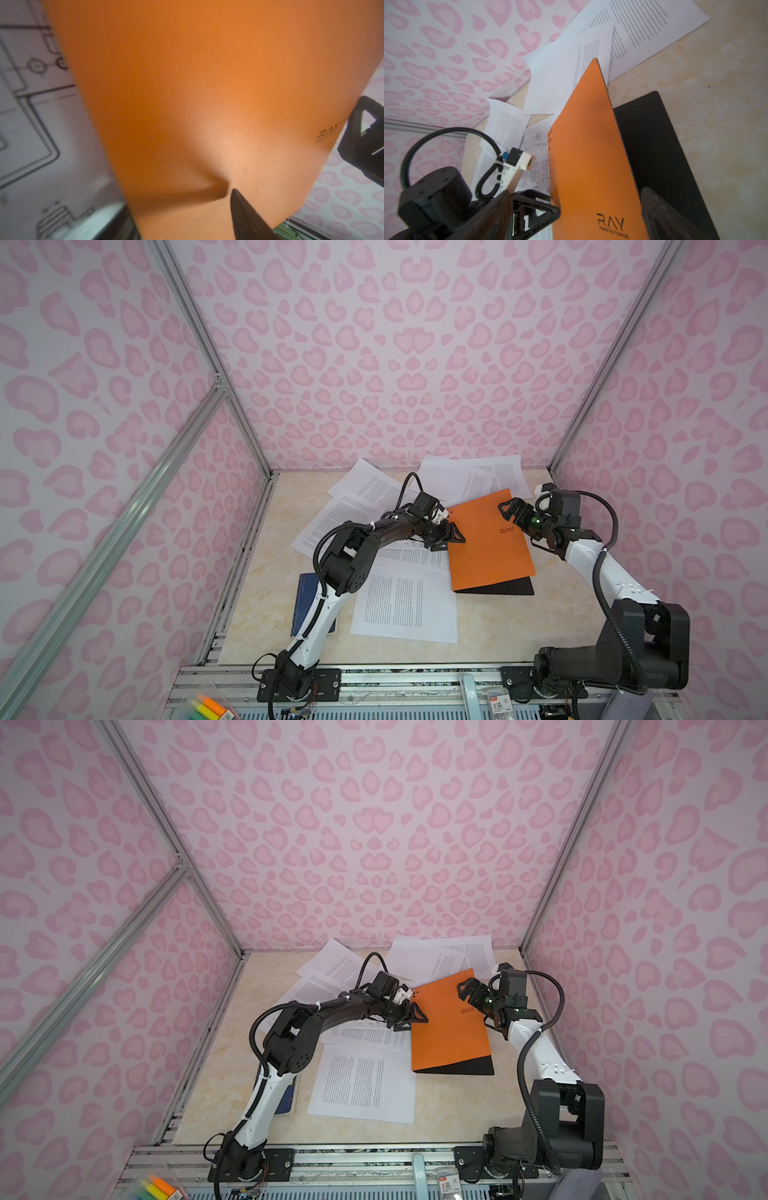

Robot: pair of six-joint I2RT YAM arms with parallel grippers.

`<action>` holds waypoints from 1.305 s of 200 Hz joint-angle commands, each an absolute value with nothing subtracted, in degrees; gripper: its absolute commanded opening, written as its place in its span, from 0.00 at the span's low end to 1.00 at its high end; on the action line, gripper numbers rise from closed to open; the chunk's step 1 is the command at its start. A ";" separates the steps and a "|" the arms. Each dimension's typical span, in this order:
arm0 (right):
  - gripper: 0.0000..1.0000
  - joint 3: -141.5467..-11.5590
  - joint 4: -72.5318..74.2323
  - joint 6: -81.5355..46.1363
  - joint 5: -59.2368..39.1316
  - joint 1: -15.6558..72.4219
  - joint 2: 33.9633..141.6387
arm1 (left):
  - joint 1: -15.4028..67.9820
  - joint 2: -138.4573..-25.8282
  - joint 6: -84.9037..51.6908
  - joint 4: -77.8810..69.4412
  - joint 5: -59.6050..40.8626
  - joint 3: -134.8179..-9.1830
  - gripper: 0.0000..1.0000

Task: Put the files into the folder
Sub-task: 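Lift the orange cover with the left gripper while the right gripper swings it open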

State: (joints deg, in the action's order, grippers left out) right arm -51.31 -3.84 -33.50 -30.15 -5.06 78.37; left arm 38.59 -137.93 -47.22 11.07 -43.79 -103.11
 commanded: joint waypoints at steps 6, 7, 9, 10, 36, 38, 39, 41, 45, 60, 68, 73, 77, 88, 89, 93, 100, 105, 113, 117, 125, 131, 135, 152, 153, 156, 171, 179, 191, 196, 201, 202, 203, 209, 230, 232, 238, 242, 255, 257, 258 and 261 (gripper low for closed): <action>0.97 -46.68 7.68 -43.06 -49.00 -4.82 78.23 | 38.28 -131.63 -47.36 7.53 -46.93 -102.95 0.66; 0.97 -46.54 7.97 -43.24 -49.15 -4.83 78.27 | 38.26 -131.55 -47.37 7.46 -46.93 -102.94 0.66; 0.97 -46.28 8.68 -43.69 -49.76 -4.78 78.38 | 38.24 -131.50 -47.44 7.40 -46.98 -103.01 0.66; 0.97 -46.28 8.68 -43.69 -49.76 -4.78 78.38 | 38.24 -131.54 -47.49 7.44 -47.00 -103.01 0.66; 0.95 -47.40 6.06 -43.23 -51.60 -4.95 79.37 | 37.84 -131.43 -48.15 6.77 -47.20 -103.18 0.66; 0.95 -47.64 5.27 -42.78 -51.44 -5.02 79.30 | 37.80 -131.41 -48.14 6.86 -47.20 -103.27 0.66; 0.95 -47.73 4.83 -42.57 -51.30 -5.01 79.29 | 37.75 -131.40 -48.11 6.90 -47.20 -103.27 0.66; 0.95 -47.97 4.02 -42.20 -51.08 -5.05 79.21 | 37.78 -131.46 -48.08 6.93 -47.24 -103.34 0.66; 0.95 -48.38 2.73 -41.20 -50.46 -4.94 78.90 | 37.79 -131.45 -48.08 6.94 -47.17 -103.40 0.66; 0.95 -49.92 -2.08 -38.47 -47.90 -4.90 77.48 | 37.70 -131.35 -48.08 6.80 -47.04 -103.47 0.68; 0.95 -51.00 -4.23 -37.28 -47.15 -4.87 76.95 | 37.71 -131.24 -48.13 6.75 -47.19 -103.48 0.69; 0.94 -51.71 -5.88 -36.56 -46.58 -4.92 76.70 | 37.68 -131.22 -48.09 6.70 -47.35 -103.58 0.70; 0.94 -52.44 -7.53 -35.64 -45.67 -4.92 76.52 | 37.66 -131.16 -48.03 6.74 -47.48 -103.64 0.71; 0.93 -55.15 -13.51 -32.63 -42.12 -4.68 76.10 | 37.70 -130.61 -47.76 6.72 -47.68 -103.72 0.75; 0.93 -55.58 -14.50 -32.08 -41.67 -4.60 76.07 | 37.70 -130.56 -47.74 6.70 -47.70 -103.72 0.75; 0.92 -56.07 -15.37 -31.47 -40.33 -4.57 75.92 | 37.66 -130.27 -47.57 6.69 -47.72 -103.74 0.77; 0.92 -57.16 -17.56 -30.55 -38.89 -4.39 75.66 | 37.69 -129.61 -47.14 6.73 -47.88 -103.80 0.81; 0.93 -57.47 -18.00 -30.33 -38.72 -4.39 75.38 | 37.63 -129.12 -46.86 6.69 -48.02 -103.87 0.84; 0.93 -57.52 -17.61 -30.65 -39.09 -4.39 75.16 | 37.70 -128.44 -46.32 6.99 -48.37 -104.20 0.98; 0.93 -57.59 -17.33 -30.88 -39.53 -4.41 75.07 | 37.66 -128.16 -46.07 7.28 -48.62 -104.50 0.98; 0.93 -57.67 -16.88 -31.59 -40.55 -4.23 74.93 | 37.69 -127.73 -45.77 7.71 -49.22 -105.35 0.98; 0.93 -57.64 -16.12 -32.24 -41.52 -4.06 74.88 | 37.69 -127.40 -45.77 7.76 -49.89 -105.68 0.98; 0.93 -57.56 -15.13 -32.97 -42.39 -3.77 74.78 | 37.70 -127.21 -45.75 7.79 -50.35 -105.98 0.98; 0.93 -57.96 -13.38 -34.72 -43.02 -2.35 74.75 | 37.47 -126.05 -45.66 8.36 -51.58 -106.88 0.98; 0.93 -57.98 -13.28 -34.81 -43.04 -2.19 74.73 | 37.41 -125.91 -45.64 8.40 -51.58 -106.92 0.98; 0.93 -58.22 -12.93 -35.06 -43.09 -1.64 74.91 | 37.25 -125.51 -45.67 8.39 -51.59 -106.89 0.98; 0.92 -59.46 -12.36 -36.16 -43.02 0.03 75.29 | 36.19 -122.78 -45.79 8.91 -50.96 -106.40 0.98; 0.92 -60.29 -11.85 -36.72 -42.67 1.19 75.40 | 35.20 -121.19 -45.70 9.46 -50.44 -105.96 0.98; 0.92 -61.97 -11.91 -37.21 -40.48 3.20 75.51 | 33.57 -118.54 -45.02 11.40 -49.22 -105.42 0.98; 0.92 -62.76 -11.97 -37.40 -39.48 4.24 75.77 | 32.77 -117.45 -44.51 12.23 -48.52 -104.90 0.98; 0.92 -63.50 -11.83 -37.55 -38.52 5.42 76.09 | 31.77 -116.13 -44.19 13.16 -47.67 -104.31 0.97; 0.92 -63.65 -11.85 -37.63 -38.29 5.70 76.19 | 31.57 -115.90 -44.15 13.26 -47.52 -104.14 0.98; 0.92 -63.78 -11.77 -37.67 -38.08 5.97 76.24 | 31.34 -115.65 -44.09 13.40 -47.27 -103.88 0.98; 0.92 -64.63 -11.22 -38.24 -37.07 7.56 77.11 | 30.01 -113.75 -44.18 13.69 -46.21 -102.50 0.98; 0.91 -67.69 -6.93 -40.34 -35.69 14.60 83.11 | 24.97 -108.05 -44.99 12.23 -43.74 -96.41 0.97; 0.91 -68.03 -6.48 -40.56 -35.62 15.05 83.82 | 24.55 -107.63 -44.93 12.22 -43.70 -96.08 0.98; 0.91 -68.91 -4.90 -41.30 -35.75 16.93 86.08 | 23.29 -106.57 -44.83 12.27 -43.65 -95.05 0.98; 0.91 -69.33 -3.36 -41.85 -36.03 17.97 87.49 | 22.37 -106.02 -44.81 12.35 -43.78 -94.52 0.98; 0.91 -70.76 0.53 -42.62 -36.32 20.40 92.11 | 19.92 -104.30 -45.08 12.54 -43.80 -92.55 0.98; 0.91 -71.30 0.75 -42.63 -36.37 20.66 93.16 | 19.46 -103.95 -45.06 12.50 -43.69 -92.22 0.98; 0.91 -71.30 0.75 -42.63 -36.37 20.66 93.16 | 19.31 -103.83 -45.03 12.53 -43.64 -92.08 0.98; 0.91 -71.79 0.91 -42.55 -36.51 20.81 94.14 | 18.76 -103.33 -44.95 12.41 -43.52 -91.48 0.98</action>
